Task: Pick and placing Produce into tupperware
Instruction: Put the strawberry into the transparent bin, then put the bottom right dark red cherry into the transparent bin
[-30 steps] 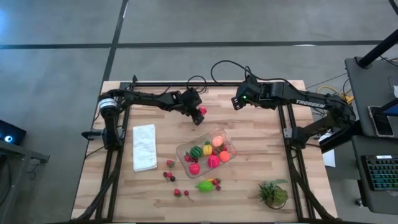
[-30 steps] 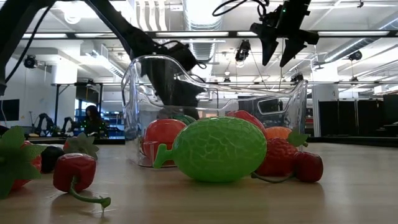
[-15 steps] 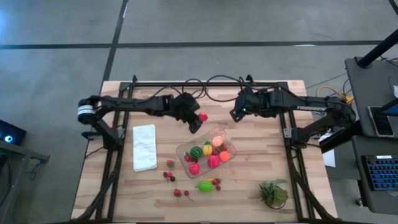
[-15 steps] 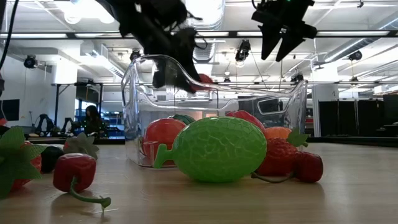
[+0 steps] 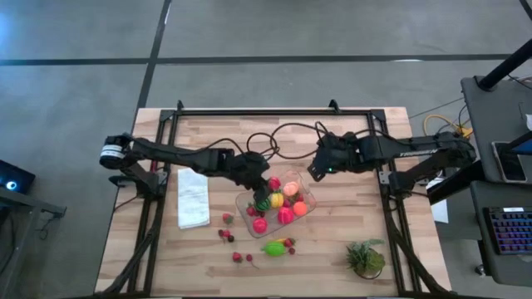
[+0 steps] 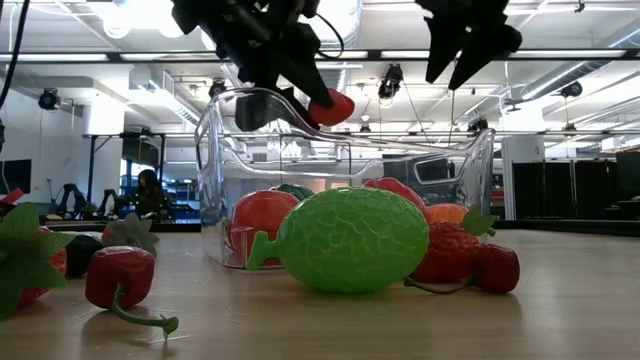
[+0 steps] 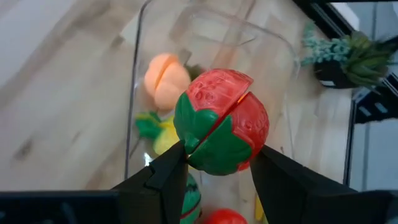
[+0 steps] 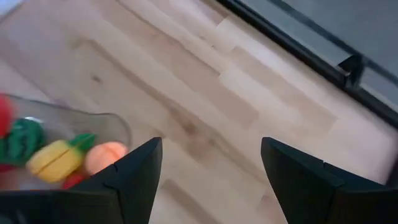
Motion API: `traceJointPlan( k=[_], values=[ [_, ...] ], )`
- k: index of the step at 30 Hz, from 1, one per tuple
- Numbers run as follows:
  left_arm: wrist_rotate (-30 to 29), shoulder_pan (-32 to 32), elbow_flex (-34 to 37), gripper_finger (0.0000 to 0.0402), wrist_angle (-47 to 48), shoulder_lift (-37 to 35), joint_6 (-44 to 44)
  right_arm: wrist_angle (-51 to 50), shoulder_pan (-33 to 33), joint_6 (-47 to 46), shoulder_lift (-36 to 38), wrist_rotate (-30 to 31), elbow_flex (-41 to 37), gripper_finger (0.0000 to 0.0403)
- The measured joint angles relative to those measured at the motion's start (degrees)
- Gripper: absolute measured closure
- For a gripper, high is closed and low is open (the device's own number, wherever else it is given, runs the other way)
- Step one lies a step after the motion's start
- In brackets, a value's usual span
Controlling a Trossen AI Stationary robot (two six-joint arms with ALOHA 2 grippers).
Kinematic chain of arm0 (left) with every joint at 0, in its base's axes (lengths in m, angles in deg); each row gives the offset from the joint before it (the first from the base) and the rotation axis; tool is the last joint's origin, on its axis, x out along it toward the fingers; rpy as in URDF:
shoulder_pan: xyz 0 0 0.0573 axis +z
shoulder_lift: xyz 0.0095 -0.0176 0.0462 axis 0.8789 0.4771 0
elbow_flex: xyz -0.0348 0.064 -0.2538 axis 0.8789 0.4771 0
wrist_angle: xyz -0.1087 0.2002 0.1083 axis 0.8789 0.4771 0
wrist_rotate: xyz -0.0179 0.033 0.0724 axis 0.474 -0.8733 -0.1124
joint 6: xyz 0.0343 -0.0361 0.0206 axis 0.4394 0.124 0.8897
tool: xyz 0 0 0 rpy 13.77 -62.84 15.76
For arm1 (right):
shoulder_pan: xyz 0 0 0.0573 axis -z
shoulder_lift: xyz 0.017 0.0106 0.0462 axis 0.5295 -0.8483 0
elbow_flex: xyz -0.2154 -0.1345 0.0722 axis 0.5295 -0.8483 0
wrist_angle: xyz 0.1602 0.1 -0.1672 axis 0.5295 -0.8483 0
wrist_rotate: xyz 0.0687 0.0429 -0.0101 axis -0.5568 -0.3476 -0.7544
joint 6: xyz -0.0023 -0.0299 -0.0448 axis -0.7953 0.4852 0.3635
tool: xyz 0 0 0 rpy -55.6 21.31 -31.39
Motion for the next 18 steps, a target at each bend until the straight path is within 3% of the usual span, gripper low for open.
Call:
traceJointPlan(
  k=[4,10,14,18],
  values=[
    [3.2,-0.5,0.0,0.0238,0.0,0.7,-4.0,0.0,-2.7,-6.5,0.0,0.0,0.0,0.0134],
    [3.9,-3.0,0.2,0.0177,-0.3,1.9,-8.6,0.0,-6.6,-12.7,0.0,-0.1,-0.1,0.0136],
    [4.0,-3.3,0.0,0.0141,-1.5,2.1,-7.8,0.0,-9.4,-16.8,0.0,-0.3,-0.1,0.0139],
    [4.2,-4.2,0.1,0.0133,-1.1,1.3,-6.6,0.1,-13.7,-17.8,0.0,-0.7,-0.6,0.0136]
  ],
)
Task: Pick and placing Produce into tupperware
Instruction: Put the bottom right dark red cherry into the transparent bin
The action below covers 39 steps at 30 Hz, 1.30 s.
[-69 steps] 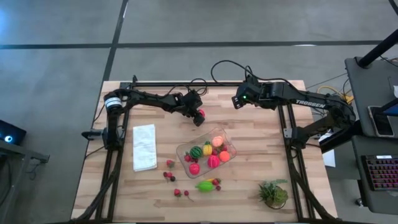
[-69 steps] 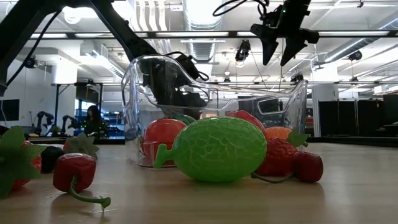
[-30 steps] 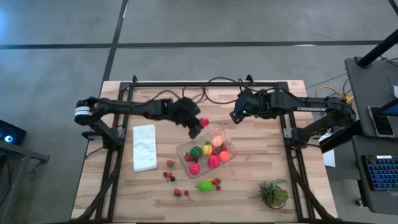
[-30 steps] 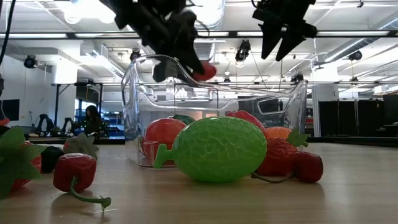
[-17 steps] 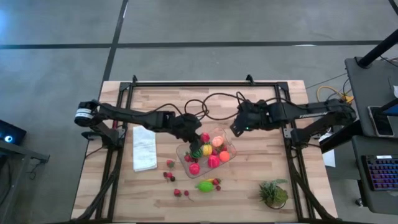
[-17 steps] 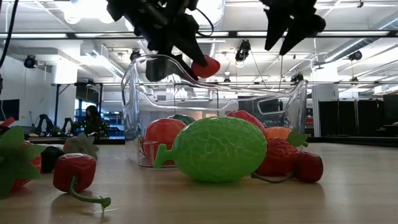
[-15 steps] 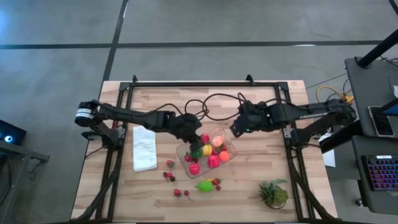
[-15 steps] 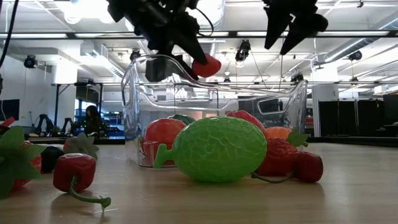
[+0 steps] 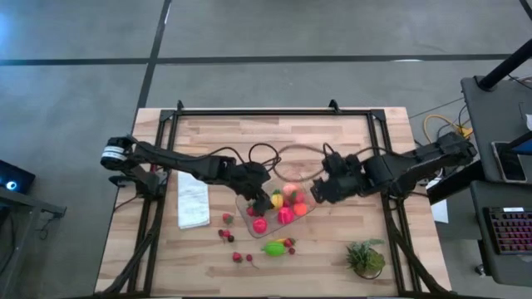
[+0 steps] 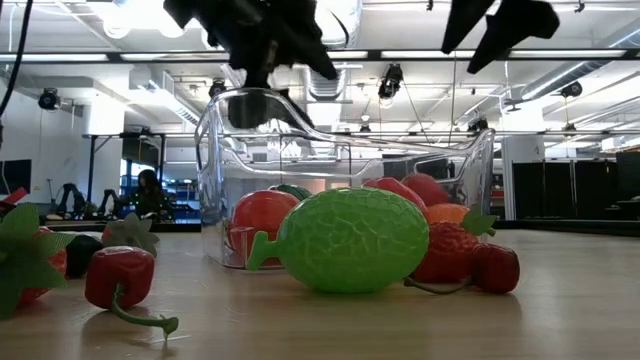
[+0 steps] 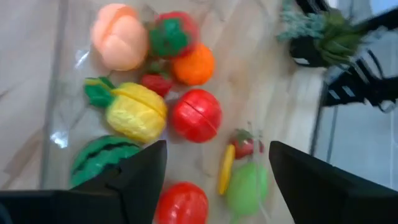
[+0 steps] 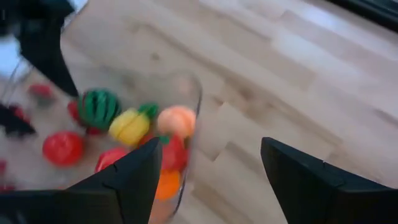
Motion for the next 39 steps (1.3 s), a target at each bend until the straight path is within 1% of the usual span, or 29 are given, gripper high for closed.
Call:
traceJointPlan(
  k=[3,6,8,9,11,13,15,18,19,22,25,27,28,33,36,39],
  values=[
    [-1.3,-1.0,0.0,0.0133,1.1,-1.4,1.8,0.0,-2.7,0.2,0.0,-0.7,-1.0,0.0134],
    [-3.6,-1.8,0.0,0.0133,3.3,-2.0,2.4,0.1,-4.1,0.3,0.0,-3.0,-2.2,0.0137],
    [-3.7,-2.5,0.0,0.0133,3.5,-2.4,2.5,1.9,-4.8,-1.1,0.0,-4.3,-2.9,0.0141],
    [-3.9,-3.1,0.0,0.0133,3.3,-2.6,2.6,3.5,-5.5,-0.7,0.0,-4.3,-3.2,0.0144],
    [-6.3,-4.6,0.0,0.0133,3.7,-3.2,2.9,7.6,-7.2,2.4,0.0,-4.2,-3.5,0.0147],
    [-10.8,-6.4,0.0,0.0133,4.9,-3.9,3.0,11.9,-8.7,4.2,0.0,-4.3,-3.8,0.015],
    [-16.6,-8.4,0.0,0.0133,7.5,-5.4,3.0,15.7,-10.1,5.0,-0.5,-4.2,-4.0,0.0152],
    [-25.5,-11.9,0.0,0.0133,9.7,-6.6,2.0,17.8,-11.9,4.8,-2.1,-4.3,-4.2,0.0152],
    [-27.5,-13.5,0.0,0.0133,11.0,-6.8,1.0,18.6,-12.6,3.8,-3.1,-4.6,-4.2,0.0152],
    [-30.9,-17.5,0.0,0.0133,11.4,-7.2,0.7,22.0,-14.2,-0.9,-6.4,-9.0,-4.2,0.0152],
    [-30.1,-20.8,0.1,0.0133,14.8,-8.6,0.8,28.4,-16.4,-4.2,-11.4,-9.9,-2.9,0.0152],
    [-31.4,-23.3,0.0,0.0133,17.4,-9.7,-0.5,30.7,-17.4,-4.2,-15.5,-10.0,-0.8,0.0152],
    [-32.9,-24.7,0.0,0.0133,19.1,-10.1,-1.5,30.7,-17.9,-4.7,-17.6,-10.0,0.6,0.0152],
    [-39.1,-30.8,0.0,0.0133,21.1,-9.9,-9.8,30.2,-19.6,-5.7,-26.7,-10.1,6.3,0.0152],
    [-39.6,-33.6,0.0,0.0133,22.1,-9.0,-16.3,30.1,-19.6,-5.6,-30.2,-12.1,9.2,0.0152],
    [-39.7,-35.5,0.1,0.0133,23.3,-8.5,-19.8,28.9,-19.6,-3.3,-31.7,-13.7,11.8,0.0156]
  ],
)
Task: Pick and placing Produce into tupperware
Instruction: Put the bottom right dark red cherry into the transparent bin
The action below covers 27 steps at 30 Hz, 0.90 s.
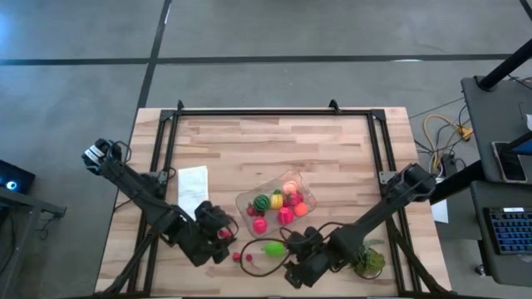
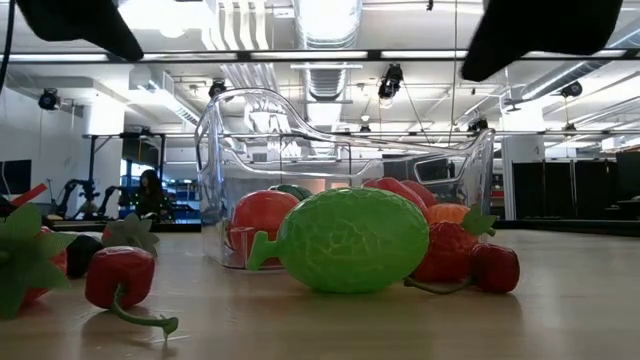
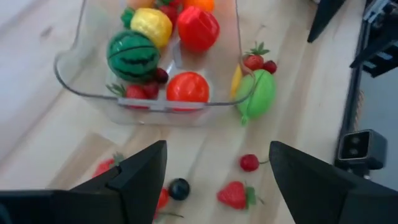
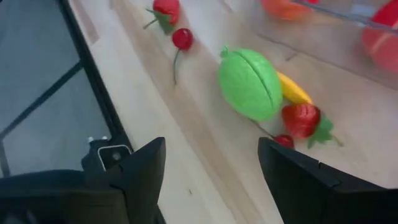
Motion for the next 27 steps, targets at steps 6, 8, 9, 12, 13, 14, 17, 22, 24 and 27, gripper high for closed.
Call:
traceJointPlan(
  k=[6,8,9,12,13,14,17,22,24,27],
  values=[
    [0.6,-0.6,-0.1,0.0133,0.2,0.0,-9.9,-14.4,-0.4,3.5,4.2,1.1,0.6,0.0165],
    [0.9,-0.9,-0.2,0.0133,-1.2,0.0,-10.7,-17.9,-0.7,3.5,5.5,1.9,0.4,0.0167],
    [1.1,-1.0,-0.2,0.0133,-1.6,0.0,-10.8,-19.4,-0.7,2.9,5.7,2.2,0.1,0.0167],
    [1.0,-1.1,-0.2,0.0133,-2.1,0.0,-10.8,-20.0,-0.8,2.3,5.7,-0.9,-1.0,0.0167],
    [0.8,-1.0,-0.2,0.0133,-2.0,0.0,-10.8,-19.5,-0.7,2.1,5.6,-2.6,-1.5,0.0167],
    [0.4,-0.9,-0.2,0.0133,-2.0,0.0,-10.8,-18.8,-0.7,1.3,5.3,-4.2,-1.9,0.0167],
    [-0.3,-0.4,-0.2,0.0133,-0.9,0.0,-10.5,-16.3,-0.7,-2.2,3.3,-6.2,-3.3,0.0167],
    [1.1,1.1,-0.2,0.0133,5.8,-0.3,-10.4,-11.3,0.9,-9.7,2.5,-5.5,-3.5,0.0167],
    [3.0,1.8,-0.1,0.0133,7.0,-0.8,-9.7,-11.3,2.2,-14.3,1.9,-5.4,-3.8,0.0167],
    [4.7,2.0,-0.1,0.0133,6.7,-1.2,-7.6,-10.9,4.5,-18.7,1.5,-7.6,-4.0,0.0167]
  ],
)
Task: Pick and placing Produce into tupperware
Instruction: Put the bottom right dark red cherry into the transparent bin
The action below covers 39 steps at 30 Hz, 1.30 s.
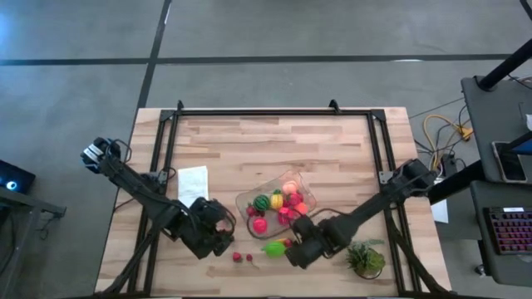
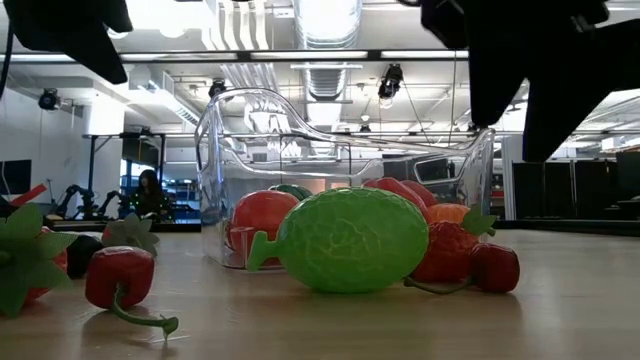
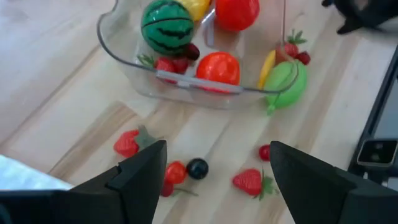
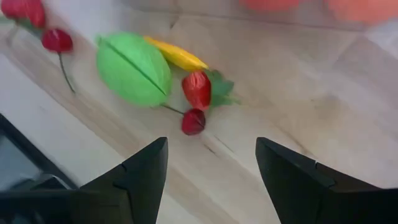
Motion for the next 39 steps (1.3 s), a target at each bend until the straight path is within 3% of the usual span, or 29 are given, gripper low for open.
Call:
traceJointPlan(
  k=[4,19,39],
  values=[
    [0.2,0.2,0.1,0.0133,0.0,-0.5,1.5,1.1,1.7,-1.7,-0.5,-5.6,0.0,0.0167],
    [-0.1,-0.4,0.2,0.0133,4.0,-2.8,2.4,5.4,1.4,-7.1,-3.3,-5.2,-1.3,0.0167],
    [-0.2,-0.3,4.3,0.0133,-0.3,-4.3,3.1,5.8,1.8,-8.8,-7.0,-5.1,-0.5,0.0167]
  ],
)
